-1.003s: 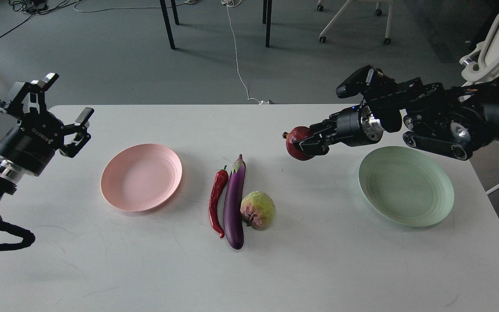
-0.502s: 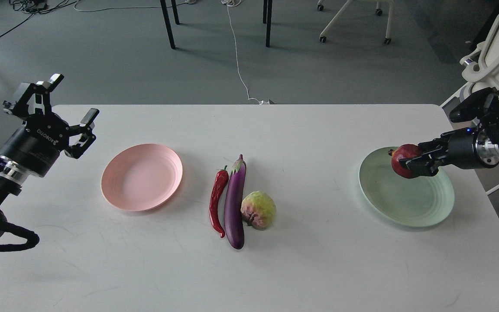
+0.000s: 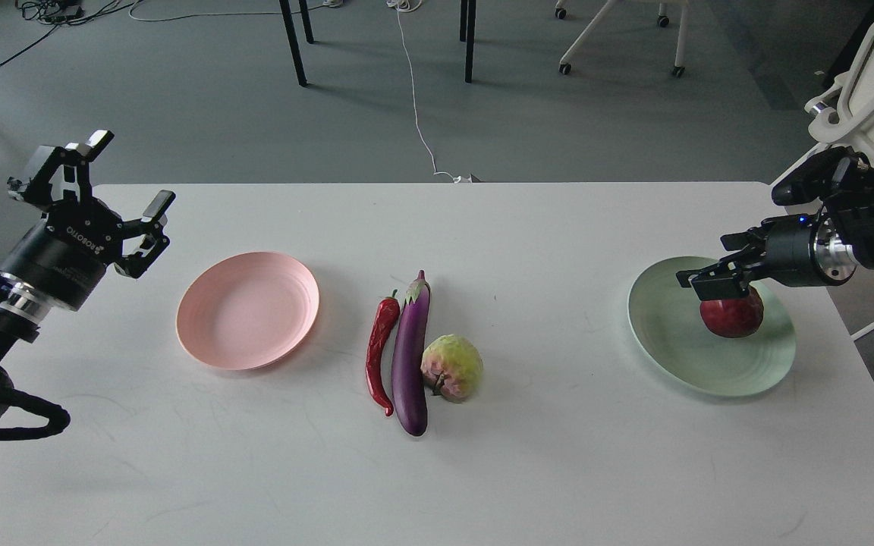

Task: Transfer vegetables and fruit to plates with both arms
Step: 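Release the apple and reach the right gripper to the pale peach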

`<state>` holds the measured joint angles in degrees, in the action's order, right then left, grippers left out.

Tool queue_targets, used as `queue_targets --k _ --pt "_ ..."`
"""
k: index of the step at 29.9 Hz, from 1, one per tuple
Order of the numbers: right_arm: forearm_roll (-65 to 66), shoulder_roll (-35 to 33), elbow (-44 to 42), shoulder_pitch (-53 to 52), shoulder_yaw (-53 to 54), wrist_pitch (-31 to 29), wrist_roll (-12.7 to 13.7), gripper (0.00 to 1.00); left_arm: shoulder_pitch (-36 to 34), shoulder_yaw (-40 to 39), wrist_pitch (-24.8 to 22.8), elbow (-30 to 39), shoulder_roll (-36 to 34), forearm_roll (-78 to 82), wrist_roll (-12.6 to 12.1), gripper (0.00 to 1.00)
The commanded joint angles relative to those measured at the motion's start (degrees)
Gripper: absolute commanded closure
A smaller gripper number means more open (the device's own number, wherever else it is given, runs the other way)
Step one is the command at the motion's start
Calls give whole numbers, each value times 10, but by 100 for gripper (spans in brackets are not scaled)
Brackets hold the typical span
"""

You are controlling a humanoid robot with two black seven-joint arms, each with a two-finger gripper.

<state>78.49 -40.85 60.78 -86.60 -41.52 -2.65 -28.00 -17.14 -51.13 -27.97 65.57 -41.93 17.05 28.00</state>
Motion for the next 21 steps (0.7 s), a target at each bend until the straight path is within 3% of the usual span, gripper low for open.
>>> queue_targets --k 1,5,9,21 --pt "-27 20 78 -51 0 -3 0 3 0 0 2 0 0 1 0 1" --pt "-117 74 138 -74 -3 -3 0 3 0 0 2 0 -2 1 0 1" --pt "-145 153 135 -74 -10 -3 0 3 0 -1 3 0 -6 1 0 1" --pt "-149 346 16 -36 -43 5 0 3 5 -3 3 0 -10 1 0 1"
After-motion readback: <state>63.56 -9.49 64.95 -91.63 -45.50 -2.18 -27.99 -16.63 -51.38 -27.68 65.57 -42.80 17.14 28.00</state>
